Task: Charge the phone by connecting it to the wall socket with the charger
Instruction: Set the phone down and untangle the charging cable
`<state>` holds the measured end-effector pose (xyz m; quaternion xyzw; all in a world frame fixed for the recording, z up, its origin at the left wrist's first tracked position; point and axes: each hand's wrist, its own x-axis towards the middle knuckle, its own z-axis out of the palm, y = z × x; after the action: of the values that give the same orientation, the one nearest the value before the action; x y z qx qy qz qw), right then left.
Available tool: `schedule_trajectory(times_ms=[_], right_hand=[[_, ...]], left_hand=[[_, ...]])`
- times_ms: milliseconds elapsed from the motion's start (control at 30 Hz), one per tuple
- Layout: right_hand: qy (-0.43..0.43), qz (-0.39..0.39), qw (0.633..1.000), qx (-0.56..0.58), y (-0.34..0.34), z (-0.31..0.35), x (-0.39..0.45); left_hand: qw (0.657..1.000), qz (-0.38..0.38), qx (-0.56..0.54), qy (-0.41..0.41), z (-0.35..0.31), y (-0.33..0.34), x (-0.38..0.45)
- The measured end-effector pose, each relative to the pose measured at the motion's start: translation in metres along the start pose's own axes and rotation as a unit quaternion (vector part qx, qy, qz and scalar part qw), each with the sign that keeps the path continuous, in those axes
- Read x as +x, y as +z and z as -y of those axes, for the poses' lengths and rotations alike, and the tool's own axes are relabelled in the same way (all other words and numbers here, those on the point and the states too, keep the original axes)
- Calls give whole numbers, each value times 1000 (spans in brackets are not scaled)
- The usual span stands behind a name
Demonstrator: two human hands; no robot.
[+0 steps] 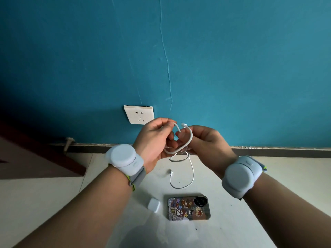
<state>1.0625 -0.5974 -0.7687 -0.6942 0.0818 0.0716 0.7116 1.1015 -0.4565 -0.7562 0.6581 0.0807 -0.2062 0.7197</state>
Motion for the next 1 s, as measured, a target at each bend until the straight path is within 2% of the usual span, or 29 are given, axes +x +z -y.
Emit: schedule_trajectory(times_ms=[267, 367, 467, 567, 667, 733, 800, 867, 1000], right_hand=[[31, -44, 998, -13, 0, -6, 7], [30, -52, 998, -34, -3, -7, 7], [-1, -60, 990, -124, -8, -5, 5], [-61, -56, 962, -261, -14, -4, 2], [-75, -28, 929, -361, -19, -6, 0], [-69, -8, 912, -404, -21, -7, -1], [-56, 6, 910, -412, -23, -7, -1], [-30, 22, 916, -400, -24, -5, 2], [31, 51, 935, -349, -32, 0, 7]], left_hand=[[994, 0, 103, 48, 9, 0, 5], [983, 13, 158, 93, 11, -3, 7], [952, 26, 250, 177, 12, -9, 11], [901, 50, 358, 238, 14, -19, 13], [859, 70, 451, 233, 17, -27, 14], [843, 84, 482, 223, 19, -30, 16], [849, 111, 477, 200, 18, -31, 18], [870, 138, 446, 157, 15, -34, 22], [894, 140, 416, 91, 4, -50, 32]])
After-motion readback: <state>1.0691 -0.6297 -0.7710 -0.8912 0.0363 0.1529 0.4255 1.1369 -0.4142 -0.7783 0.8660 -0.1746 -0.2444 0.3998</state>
